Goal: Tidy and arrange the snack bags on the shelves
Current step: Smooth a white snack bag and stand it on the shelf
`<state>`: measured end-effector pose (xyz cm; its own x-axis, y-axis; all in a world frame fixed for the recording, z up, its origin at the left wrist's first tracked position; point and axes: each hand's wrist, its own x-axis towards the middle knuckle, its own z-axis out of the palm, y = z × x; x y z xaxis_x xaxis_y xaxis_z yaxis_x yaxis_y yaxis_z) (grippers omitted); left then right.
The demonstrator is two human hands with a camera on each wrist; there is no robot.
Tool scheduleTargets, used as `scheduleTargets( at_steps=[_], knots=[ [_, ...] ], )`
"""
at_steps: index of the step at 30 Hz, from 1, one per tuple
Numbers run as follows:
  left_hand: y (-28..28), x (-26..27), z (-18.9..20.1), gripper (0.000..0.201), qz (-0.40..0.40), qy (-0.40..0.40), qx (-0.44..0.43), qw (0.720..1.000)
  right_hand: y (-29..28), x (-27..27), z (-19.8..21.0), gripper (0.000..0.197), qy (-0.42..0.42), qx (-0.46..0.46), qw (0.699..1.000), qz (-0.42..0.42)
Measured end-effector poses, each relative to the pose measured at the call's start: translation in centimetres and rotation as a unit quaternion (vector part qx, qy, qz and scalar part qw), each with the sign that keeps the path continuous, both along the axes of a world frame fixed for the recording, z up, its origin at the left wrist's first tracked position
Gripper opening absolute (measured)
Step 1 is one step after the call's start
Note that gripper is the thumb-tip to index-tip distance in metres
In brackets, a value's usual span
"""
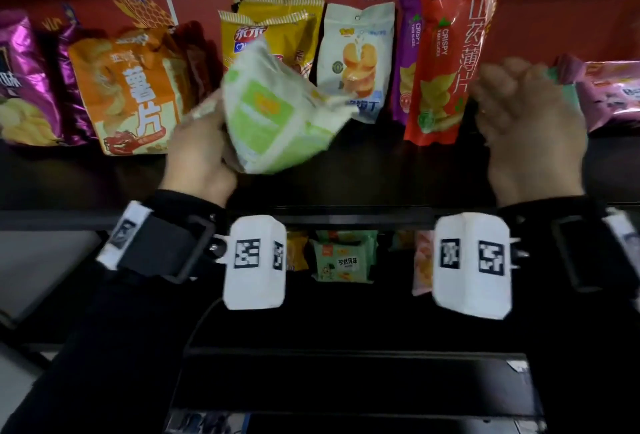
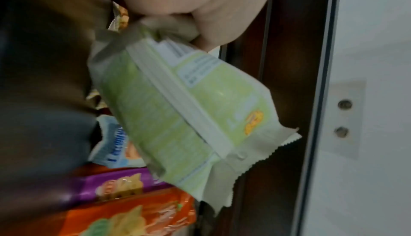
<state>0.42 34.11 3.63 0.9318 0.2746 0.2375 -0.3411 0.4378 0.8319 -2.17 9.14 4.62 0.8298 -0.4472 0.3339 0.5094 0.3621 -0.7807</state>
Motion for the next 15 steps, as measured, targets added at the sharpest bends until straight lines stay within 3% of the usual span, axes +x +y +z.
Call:
scheduleTargets(
  at_steps=[3,5,7,10,12,15],
  knots=[
    [0.0,-0.5,1.9,0.036,-0.037,-0.009,-0.025,0.999,0.1,-0.2,-0.6,0.036,0.048,-0.125,0.990,0.047],
    [-1.5,-0.5,2.6,0.031,-0.062,0.003,-0.055,0.997,2.0,-0.2,-1.5,0.064,0.048,-0.173,0.975,0.134],
    [-3.0,-0.3,2.8,0.028,-0.086,0.053,-0.091,0.991,3.9,-0.5,-2.2,0.076,0.038,-0.187,0.962,0.197],
    [-4.4,-0.8,2.4,0.035,-0.185,0.170,-0.093,0.963,5.4,-0.4,-2.3,0.051,0.009,-0.180,0.961,0.209],
    [-4.7,-0.9,1.7,0.031,-0.229,0.188,-0.062,0.953,5.3,-0.1,-2.1,0.039,0.005,-0.144,0.972,0.187],
    [-4.6,-1.0,1.0,0.026,-0.161,0.129,0.076,0.976,4.3,0.4,-1.8,0.032,0.003,-0.111,0.983,0.149]
  ],
)
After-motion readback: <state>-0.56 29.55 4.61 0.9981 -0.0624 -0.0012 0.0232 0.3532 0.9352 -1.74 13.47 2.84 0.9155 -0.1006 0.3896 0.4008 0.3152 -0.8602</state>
